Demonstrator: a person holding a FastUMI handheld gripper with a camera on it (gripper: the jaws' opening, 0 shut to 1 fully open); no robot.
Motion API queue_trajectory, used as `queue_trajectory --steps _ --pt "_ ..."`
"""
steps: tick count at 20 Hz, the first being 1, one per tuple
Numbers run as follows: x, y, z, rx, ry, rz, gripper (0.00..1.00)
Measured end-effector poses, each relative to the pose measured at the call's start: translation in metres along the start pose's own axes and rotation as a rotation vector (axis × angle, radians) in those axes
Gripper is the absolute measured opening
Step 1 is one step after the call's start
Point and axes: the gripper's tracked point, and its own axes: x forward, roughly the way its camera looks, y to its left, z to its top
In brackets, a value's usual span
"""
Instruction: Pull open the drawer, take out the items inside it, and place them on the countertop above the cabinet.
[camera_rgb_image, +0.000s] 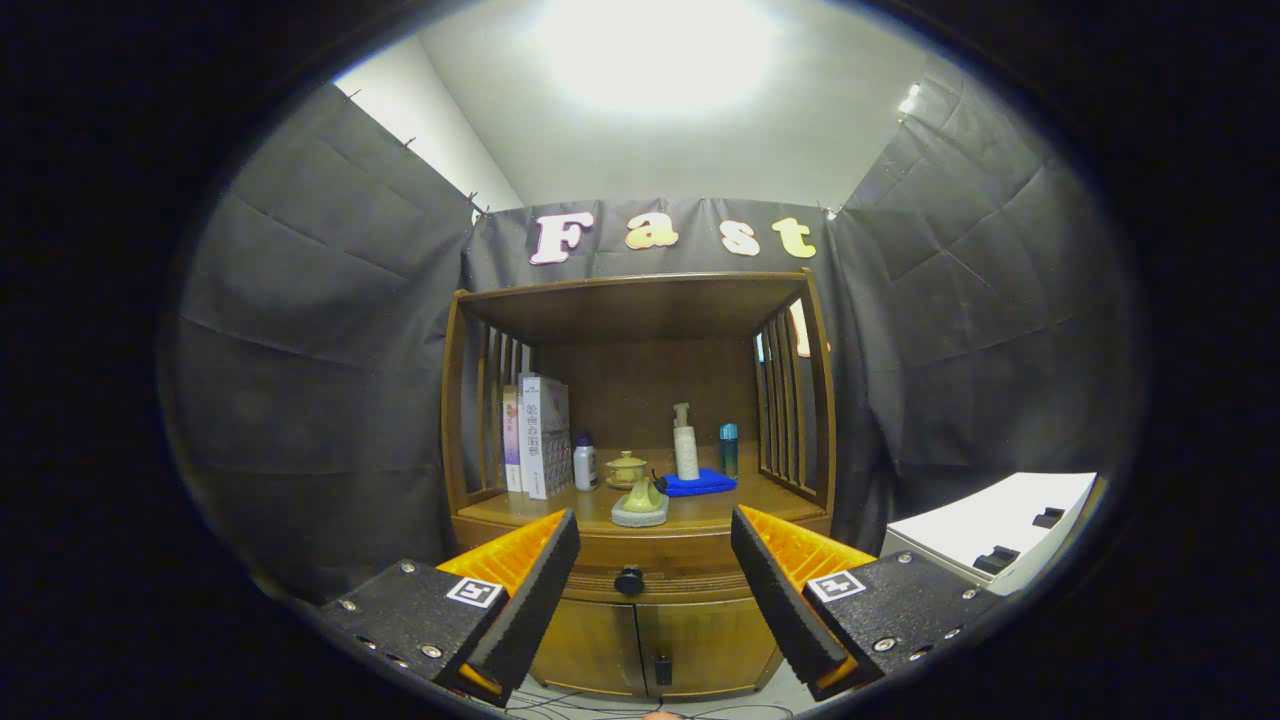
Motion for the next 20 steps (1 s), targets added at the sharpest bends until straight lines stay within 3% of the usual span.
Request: queue_trajectory --steps 20 --pt "-0.009 0.003 -0.030 0.008 0.076 0.020 0.95"
